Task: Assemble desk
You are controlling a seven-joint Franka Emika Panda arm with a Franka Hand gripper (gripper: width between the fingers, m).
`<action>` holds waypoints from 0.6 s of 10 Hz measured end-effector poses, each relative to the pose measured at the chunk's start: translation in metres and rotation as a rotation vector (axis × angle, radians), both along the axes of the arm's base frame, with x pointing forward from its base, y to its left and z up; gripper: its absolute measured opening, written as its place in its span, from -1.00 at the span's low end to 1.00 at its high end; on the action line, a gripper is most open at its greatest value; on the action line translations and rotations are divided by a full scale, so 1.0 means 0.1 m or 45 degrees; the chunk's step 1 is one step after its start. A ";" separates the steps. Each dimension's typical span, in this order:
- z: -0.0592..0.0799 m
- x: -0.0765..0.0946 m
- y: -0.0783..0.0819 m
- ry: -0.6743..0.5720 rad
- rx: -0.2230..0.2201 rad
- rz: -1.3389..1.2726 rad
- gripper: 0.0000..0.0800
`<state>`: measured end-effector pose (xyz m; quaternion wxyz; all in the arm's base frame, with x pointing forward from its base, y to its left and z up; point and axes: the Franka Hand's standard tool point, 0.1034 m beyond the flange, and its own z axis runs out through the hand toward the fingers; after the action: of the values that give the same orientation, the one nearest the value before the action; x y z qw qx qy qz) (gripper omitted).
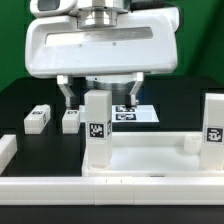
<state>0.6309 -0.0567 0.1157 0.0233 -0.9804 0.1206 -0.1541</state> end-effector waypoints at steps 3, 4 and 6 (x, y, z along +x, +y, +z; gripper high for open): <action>-0.04 0.03 0.05 0.280 0.131 -0.001 0.62; -0.06 0.05 0.00 0.307 0.133 0.006 0.62; -0.04 -0.01 -0.13 0.315 0.125 -0.005 0.62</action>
Offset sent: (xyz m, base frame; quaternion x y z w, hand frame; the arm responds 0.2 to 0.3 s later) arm 0.0014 -0.0080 -0.0081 -0.0237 -0.1201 -0.0047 0.9925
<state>0.6298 -0.0700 0.1121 0.0558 -0.9893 0.1319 -0.0260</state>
